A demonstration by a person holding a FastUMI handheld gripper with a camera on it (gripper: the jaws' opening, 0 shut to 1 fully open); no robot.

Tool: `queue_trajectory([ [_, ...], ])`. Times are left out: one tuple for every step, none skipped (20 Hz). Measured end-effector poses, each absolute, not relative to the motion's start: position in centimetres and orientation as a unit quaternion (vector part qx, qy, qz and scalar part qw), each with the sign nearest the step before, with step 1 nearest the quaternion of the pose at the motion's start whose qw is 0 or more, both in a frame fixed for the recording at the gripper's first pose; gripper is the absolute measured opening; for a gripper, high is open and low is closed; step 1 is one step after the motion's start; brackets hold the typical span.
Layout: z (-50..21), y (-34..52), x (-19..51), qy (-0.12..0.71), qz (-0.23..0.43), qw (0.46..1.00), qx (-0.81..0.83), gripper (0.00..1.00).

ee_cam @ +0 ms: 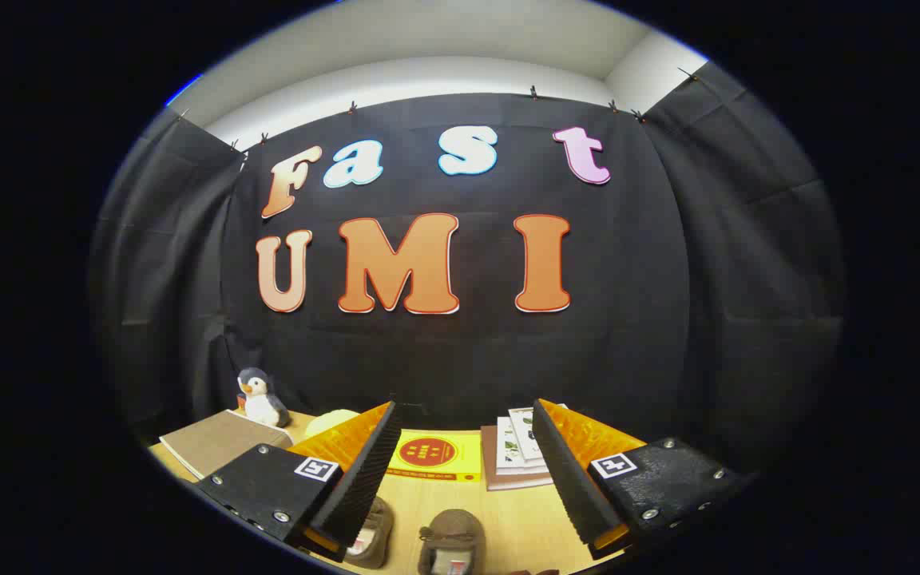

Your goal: Open the storage box then place both shoes into the box .Put the left shoe in first, then the right shoe, with the right side of both shoes facing outward in a uniform manner.

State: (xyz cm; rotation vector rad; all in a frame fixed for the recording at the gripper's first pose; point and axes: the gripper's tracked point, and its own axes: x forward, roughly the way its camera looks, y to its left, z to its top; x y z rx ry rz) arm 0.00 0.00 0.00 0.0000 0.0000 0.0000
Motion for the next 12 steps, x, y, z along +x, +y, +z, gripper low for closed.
queue_trajectory([
  [0.2,0.7,-0.1,-0.001,0.006,1.000,-0.002,0.99],
  [0.1,1.1,-0.1,0.000,0.007,1.000,-0.004,0.99],
  [0.1,1.4,-0.2,0.000,0.007,1.000,-0.006,0.99],
  [0.3,1.7,-0.2,-0.002,0.007,1.000,-0.007,0.99],
  [0.4,1.9,-0.2,-0.005,0.007,1.000,-0.007,0.99],
  [0.3,2.4,-0.3,-0.003,0.009,1.000,-0.005,0.99],
  [0.0,2.9,-0.3,0.002,0.014,1.000,-0.001,0.99],
  [-0.2,3.3,-0.4,0.007,0.020,1.000,0.002,0.99],
  [-0.2,3.7,-0.4,0.010,0.023,1.000,0.005,0.99],
  [-0.3,3.9,-0.4,0.012,0.025,1.000,0.006,0.99],
  [-0.2,4.2,-0.4,0.012,0.027,1.000,0.006,0.99],
  [-0.3,4.3,-0.5,0.012,0.028,1.000,0.005,0.99],
])
